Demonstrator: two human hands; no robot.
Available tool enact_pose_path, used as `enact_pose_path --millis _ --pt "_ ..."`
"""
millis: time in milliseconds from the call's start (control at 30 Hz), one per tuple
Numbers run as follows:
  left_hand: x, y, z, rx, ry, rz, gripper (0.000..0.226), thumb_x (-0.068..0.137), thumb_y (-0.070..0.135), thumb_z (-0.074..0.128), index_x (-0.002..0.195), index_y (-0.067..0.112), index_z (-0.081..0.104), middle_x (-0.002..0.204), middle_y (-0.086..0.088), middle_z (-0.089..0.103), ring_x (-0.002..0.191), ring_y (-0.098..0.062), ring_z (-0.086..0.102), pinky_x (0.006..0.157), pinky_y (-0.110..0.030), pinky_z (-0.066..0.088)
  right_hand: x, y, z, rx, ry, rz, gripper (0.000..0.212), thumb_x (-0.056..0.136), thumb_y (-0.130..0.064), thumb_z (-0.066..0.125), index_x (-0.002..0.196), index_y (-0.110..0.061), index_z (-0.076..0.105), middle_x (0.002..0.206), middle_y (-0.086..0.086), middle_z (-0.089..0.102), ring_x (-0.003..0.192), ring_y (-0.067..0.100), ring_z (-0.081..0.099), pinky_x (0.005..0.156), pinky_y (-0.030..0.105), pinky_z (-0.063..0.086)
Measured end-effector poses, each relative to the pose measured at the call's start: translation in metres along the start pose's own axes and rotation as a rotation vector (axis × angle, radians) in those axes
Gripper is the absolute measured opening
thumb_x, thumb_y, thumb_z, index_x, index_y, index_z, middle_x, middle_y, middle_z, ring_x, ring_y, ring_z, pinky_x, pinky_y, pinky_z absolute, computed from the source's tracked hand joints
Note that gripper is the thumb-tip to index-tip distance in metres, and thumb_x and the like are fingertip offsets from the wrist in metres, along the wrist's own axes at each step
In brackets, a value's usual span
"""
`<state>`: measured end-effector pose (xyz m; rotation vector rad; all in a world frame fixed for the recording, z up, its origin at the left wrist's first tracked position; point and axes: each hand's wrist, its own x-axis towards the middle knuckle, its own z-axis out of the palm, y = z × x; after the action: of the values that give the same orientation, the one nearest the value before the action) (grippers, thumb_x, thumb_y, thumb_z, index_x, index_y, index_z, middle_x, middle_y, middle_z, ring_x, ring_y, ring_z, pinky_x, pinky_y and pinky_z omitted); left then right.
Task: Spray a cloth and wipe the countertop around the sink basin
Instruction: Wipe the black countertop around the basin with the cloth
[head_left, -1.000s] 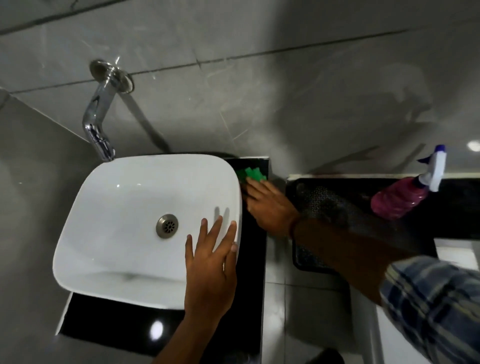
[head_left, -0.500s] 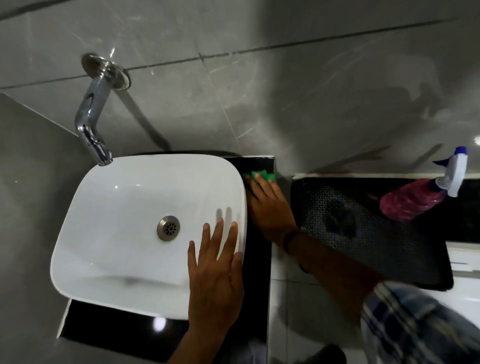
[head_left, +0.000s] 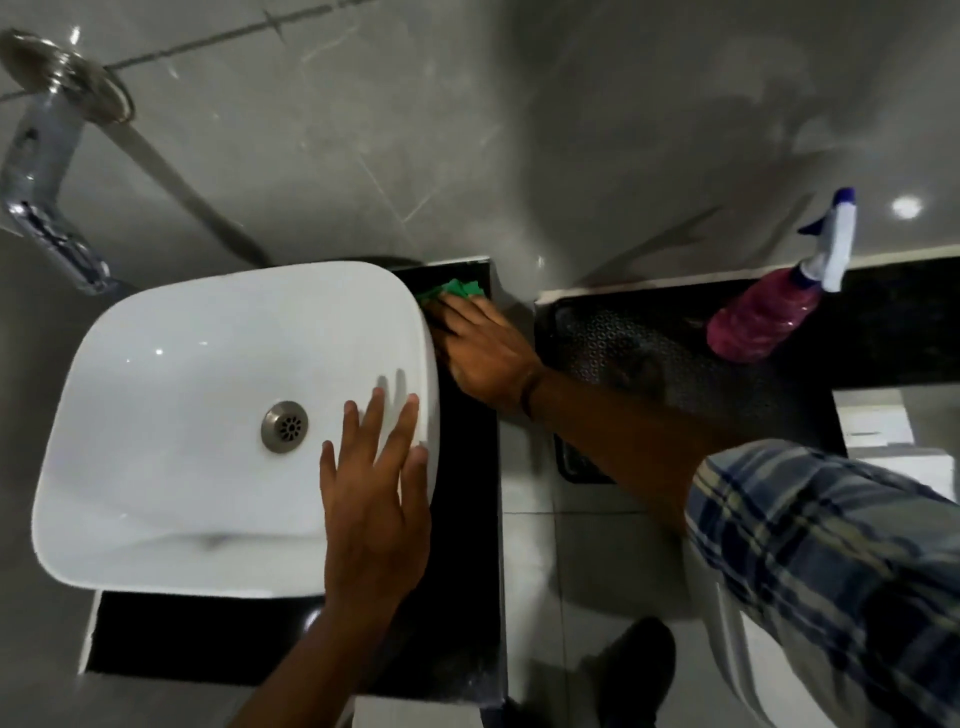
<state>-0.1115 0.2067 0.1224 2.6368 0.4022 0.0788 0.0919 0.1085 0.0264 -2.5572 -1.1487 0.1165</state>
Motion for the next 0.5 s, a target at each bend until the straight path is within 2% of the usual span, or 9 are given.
enact_pose_path --millis 133,333,500 --pt "0.000 0.002 -0.001 -0.018 -0.011 -0.011 0.051 0.110 0.039 0.031 0.160 0.035 0.038 0.174 0.006 0.023 0.163 -0.014 0.006 0.131 -0.057 0.010 -0.070 -0.035 0.022 0.078 0.067 0.077 0.051 0.106 -0.035 0.044 0.152 -0.015 0.054 0.163 0.009 0.046 0.155 0.034 0.036 0.128 0.053 0.024" --pt "-0.001 0.003 0.000 -0.073 -0.010 -0.009 0.051 0.110 0.043 0.029 0.160 0.037 0.036 0.174 0.004 0.023 0.163 -0.015 0.004 0.131 -0.056 0.009 -0.159 -0.115 0.055 0.161 0.093 0.203 0.057 0.106 -0.037 0.041 0.160 -0.019 0.042 0.169 0.006 0.037 0.160 0.030 0.025 0.131 0.050 0.017" --pt "-0.001 0.003 0.000 -0.112 -0.015 -0.011 0.048 0.113 0.037 0.033 0.161 0.034 0.037 0.174 0.002 0.024 0.163 -0.016 0.006 0.131 -0.059 0.010 -0.197 -0.206 0.079 0.220 0.057 0.267 0.061 0.103 -0.039 0.037 0.162 -0.020 0.037 0.169 0.007 0.035 0.160 0.031 0.024 0.133 0.050 0.011"
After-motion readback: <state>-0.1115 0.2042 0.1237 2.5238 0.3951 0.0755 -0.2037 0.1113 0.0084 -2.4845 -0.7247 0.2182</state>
